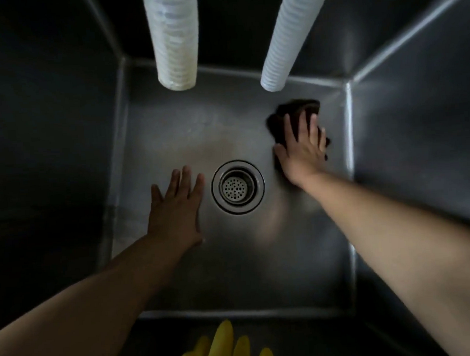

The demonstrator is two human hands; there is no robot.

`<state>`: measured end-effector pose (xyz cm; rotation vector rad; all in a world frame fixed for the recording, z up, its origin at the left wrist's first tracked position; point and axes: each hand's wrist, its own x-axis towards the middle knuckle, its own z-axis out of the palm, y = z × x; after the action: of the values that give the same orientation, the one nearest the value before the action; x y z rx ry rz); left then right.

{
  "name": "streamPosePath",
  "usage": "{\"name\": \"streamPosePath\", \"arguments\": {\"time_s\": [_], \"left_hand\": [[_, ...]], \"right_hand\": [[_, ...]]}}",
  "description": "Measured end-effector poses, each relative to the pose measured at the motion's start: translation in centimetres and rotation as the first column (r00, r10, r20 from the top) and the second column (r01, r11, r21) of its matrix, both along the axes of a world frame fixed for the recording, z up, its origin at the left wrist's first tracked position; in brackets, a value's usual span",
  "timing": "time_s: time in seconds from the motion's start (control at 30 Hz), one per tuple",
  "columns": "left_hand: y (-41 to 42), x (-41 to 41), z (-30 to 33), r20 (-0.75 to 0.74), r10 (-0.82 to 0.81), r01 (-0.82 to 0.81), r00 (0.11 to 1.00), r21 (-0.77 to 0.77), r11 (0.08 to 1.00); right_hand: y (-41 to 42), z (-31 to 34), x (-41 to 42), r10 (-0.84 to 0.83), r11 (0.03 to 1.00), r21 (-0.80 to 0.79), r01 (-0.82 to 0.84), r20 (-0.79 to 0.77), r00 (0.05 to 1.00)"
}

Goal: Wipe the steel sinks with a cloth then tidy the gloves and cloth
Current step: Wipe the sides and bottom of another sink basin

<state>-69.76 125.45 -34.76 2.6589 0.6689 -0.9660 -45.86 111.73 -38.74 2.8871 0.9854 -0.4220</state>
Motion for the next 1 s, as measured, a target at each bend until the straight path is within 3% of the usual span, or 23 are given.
{"name": "streamPosePath", "arguments": {"time_s": [0.17, 0.3, 0.4, 0.57, 0.73, 0.83, 1.0], "left_hand": [[-0.1, -0.1, -0.3, 0.023, 0.001, -0.001, 1.0, 0.013, 1.0], [-0.3, -0.1, 0.1, 0.032, 0.035, -0.036, 0.999, 0.03, 0.999], [-0.7, 0.0, 0.5, 0.002, 0.033, -0.033, 0.999, 0.07, 0.997], [-0.9, 0.0, 0.5, -0.061, 0.08, -0.075, 0.995, 0.071, 0.995], [-0.4, 0.0, 0.0, -0.068, 0.071, -0.067, 0.995, 0.063, 0.996], [-0.3, 0.0, -0.2, -0.073, 0.071, -0.067, 0.995, 0.064, 0.996], [-0.1, 0.0, -0.2, -0.076, 0.065, -0.061, 0.995, 0.043, 0.997]], "right_hand": [[7.6, -0.1, -3.6, 0.196, 0.979, 0.055, -0.196, 0.01, 0.981], [9.1, 0.0, -7.7, 0.474, 0.88, 0.053, -0.472, -0.019, 0.88], [8.9, 0.4, -6.1, 0.548, 0.836, 0.066, -0.545, -0.03, 0.836], [3.3, 0.5, 1.5, 0.173, 0.983, 0.054, -0.177, 0.057, 0.983], [-2.2, 0.8, 6.7, -0.111, 0.993, 0.001, 0.115, 0.236, 0.965], [0.9, 0.2, 6.9, -0.322, 0.945, 0.107, 0.308, 0.171, 0.931], [7.5, 0.5, 5.6, -0.617, 0.745, 0.297, 0.598, -0.036, 0.786]]}}
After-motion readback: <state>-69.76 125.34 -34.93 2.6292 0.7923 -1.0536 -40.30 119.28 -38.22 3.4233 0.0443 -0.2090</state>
